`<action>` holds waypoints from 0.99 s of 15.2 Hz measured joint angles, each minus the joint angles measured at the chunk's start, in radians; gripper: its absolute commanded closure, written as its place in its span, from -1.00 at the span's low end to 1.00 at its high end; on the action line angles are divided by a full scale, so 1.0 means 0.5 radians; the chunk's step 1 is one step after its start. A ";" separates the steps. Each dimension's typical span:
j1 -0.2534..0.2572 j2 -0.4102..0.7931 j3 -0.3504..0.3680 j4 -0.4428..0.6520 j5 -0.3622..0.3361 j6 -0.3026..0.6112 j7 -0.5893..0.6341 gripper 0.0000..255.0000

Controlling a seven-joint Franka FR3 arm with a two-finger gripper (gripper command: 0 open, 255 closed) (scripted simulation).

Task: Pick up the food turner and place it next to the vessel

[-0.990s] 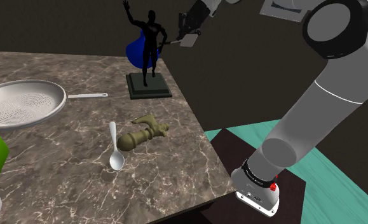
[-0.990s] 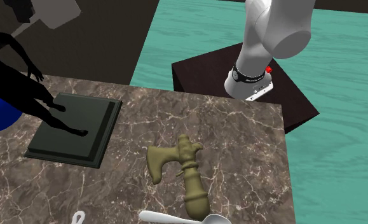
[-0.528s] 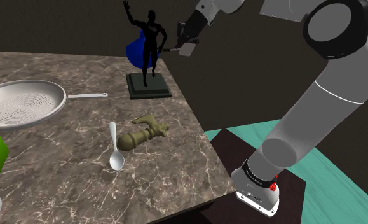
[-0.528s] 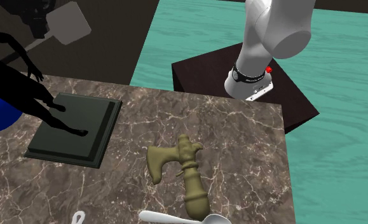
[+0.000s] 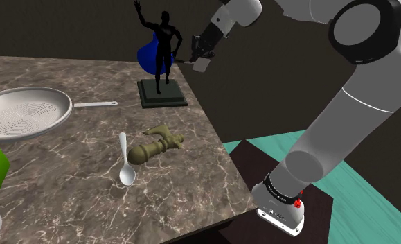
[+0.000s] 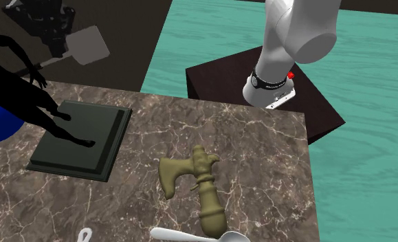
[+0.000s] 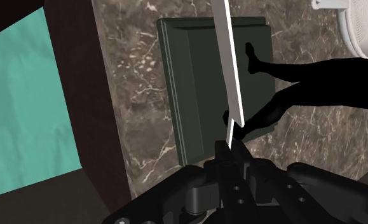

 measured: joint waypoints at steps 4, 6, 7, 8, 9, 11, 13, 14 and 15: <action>0.004 0.027 0.004 -0.072 0.025 0.084 -0.055 1.00; 0.008 0.043 0.008 -0.107 0.039 0.128 -0.081 1.00; 0.009 0.048 0.009 -0.125 0.046 0.148 -0.095 1.00; 0.009 0.054 0.010 -0.142 0.053 0.167 -0.109 1.00; 0.008 0.062 0.009 -0.154 0.059 0.182 -0.124 1.00; 0.007 0.086 0.009 -0.179 0.076 0.219 -0.158 1.00; 0.009 0.101 0.012 -0.205 0.090 0.253 -0.182 1.00; 0.011 0.114 0.015 -0.224 0.102 0.281 -0.200 1.00; 0.013 0.122 0.016 -0.240 0.111 0.301 -0.215 1.00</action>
